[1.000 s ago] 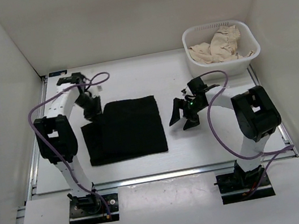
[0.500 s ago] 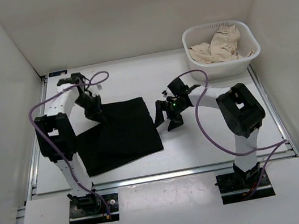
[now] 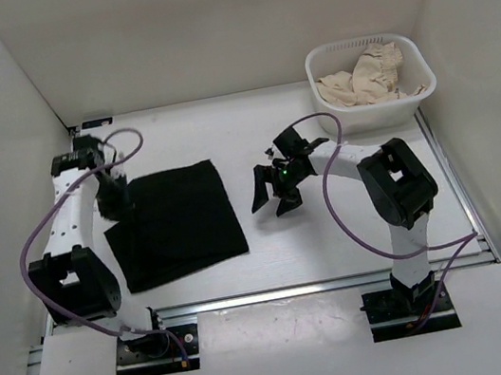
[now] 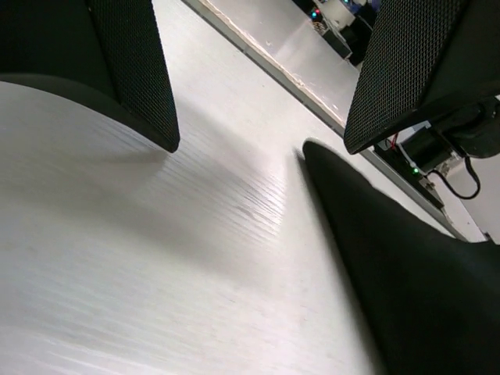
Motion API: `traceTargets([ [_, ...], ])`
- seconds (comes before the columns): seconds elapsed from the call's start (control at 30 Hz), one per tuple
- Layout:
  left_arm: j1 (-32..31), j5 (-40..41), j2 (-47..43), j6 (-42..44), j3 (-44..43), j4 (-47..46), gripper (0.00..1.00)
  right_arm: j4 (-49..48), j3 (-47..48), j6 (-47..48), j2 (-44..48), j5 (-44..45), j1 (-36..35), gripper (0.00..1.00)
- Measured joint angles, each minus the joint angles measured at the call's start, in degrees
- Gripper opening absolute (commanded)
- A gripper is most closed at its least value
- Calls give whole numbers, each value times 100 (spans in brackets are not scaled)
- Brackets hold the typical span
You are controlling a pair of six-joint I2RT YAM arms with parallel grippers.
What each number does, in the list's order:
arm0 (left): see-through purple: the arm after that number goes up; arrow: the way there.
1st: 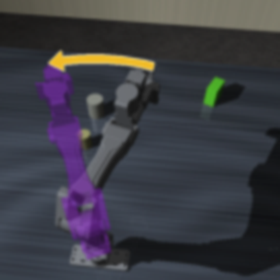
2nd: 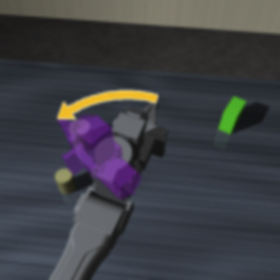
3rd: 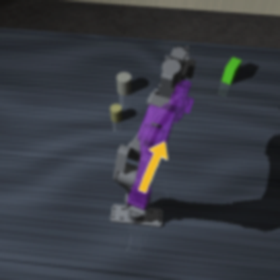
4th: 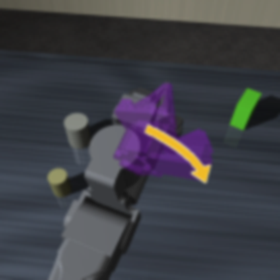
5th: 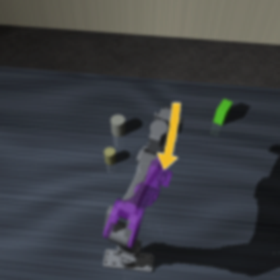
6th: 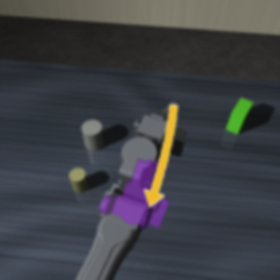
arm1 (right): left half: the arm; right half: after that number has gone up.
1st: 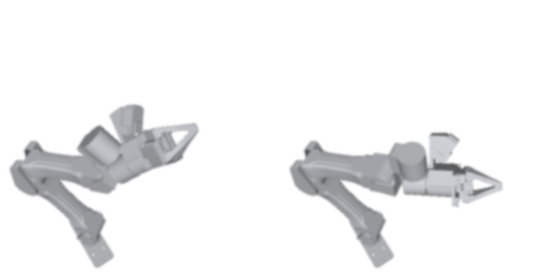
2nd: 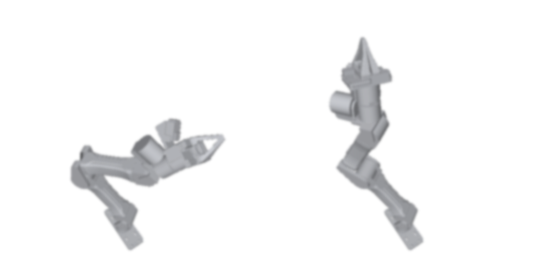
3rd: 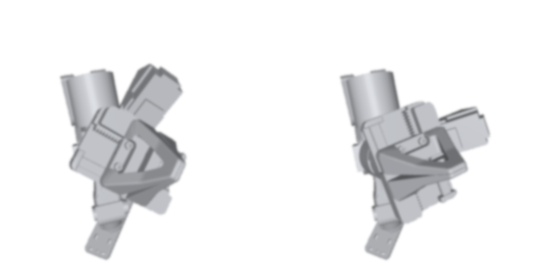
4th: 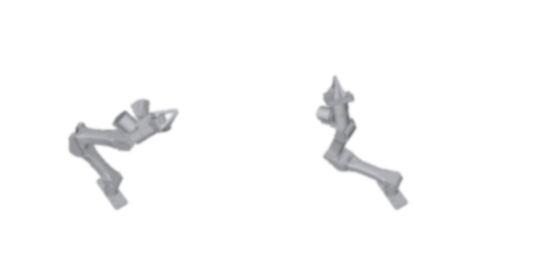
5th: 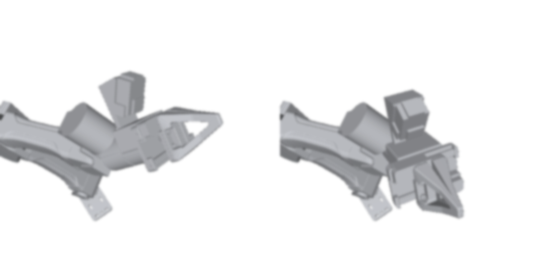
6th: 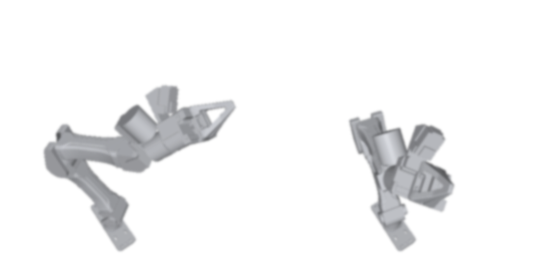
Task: Fold and stack the trousers
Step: Fold the trousers
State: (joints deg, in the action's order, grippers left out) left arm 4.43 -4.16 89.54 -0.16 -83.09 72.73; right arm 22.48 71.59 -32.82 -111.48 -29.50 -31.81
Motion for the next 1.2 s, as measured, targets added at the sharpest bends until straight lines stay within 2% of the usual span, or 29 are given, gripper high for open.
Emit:
traceTargets([
  [0.13, 734, 15, 131, -7, 1510, -74, 15, 15, 308, 22, -142, 33, -190, 90],
  [0.27, 1051, 20, 662, -7, 2450, -782, 15, -188, 522, -31, -286, 11, -435, 93],
  [0.33, 1104, 17, 737, -7, 2581, -1021, 15, -310, 750, -57, -448, -11, -590, 99],
  [0.57, 1141, 39, 603, -4, 2597, -1473, 15, -363, 2605, -39, -1764, -63, -1180, 99],
  [0.67, 1156, 48, 507, -4, 2597, -1543, 15, -365, 3069, 9, -2120, -201, -1368, 94],
  [0.73, 1161, 52, 463, -4, 2592, -1582, 15, -389, 3045, 22, -2135, -229, -1453, 64],
  [0.77, 1161, 50, 463, -4, 2579, -1582, 15, -452, 2977, 11, -2135, -264, -1491, 36],
  [0.8, 1161, 48, 474, -4, 2544, -1580, 15, -577, 2855, -61, -2135, -302, -1521, 22],
  [0.87, 1161, 7, 529, -4, 2376, -1552, 15, -949, 2411, -330, -2109, -398, -1545, 5],
  [0.9, 1152, -44, 581, -4, 2218, -1499, 15, -1115, 2177, -483, -2094, -448, -1532, 0],
  [1.0, 970, -227, 844, -22, 1464, -1322, 15, -1635, 1410, -883, -1729, -527, -1386, 0],
  [1.07, 581, -474, 1102, -31, 802, -1228, 15, -1755, 850, -975, -1283, -326, -1237, 0],
  [1.2, -511, -984, 1902, -22, -686, -796, 15, -949, 330, -837, -289, 407, -833, 0],
])
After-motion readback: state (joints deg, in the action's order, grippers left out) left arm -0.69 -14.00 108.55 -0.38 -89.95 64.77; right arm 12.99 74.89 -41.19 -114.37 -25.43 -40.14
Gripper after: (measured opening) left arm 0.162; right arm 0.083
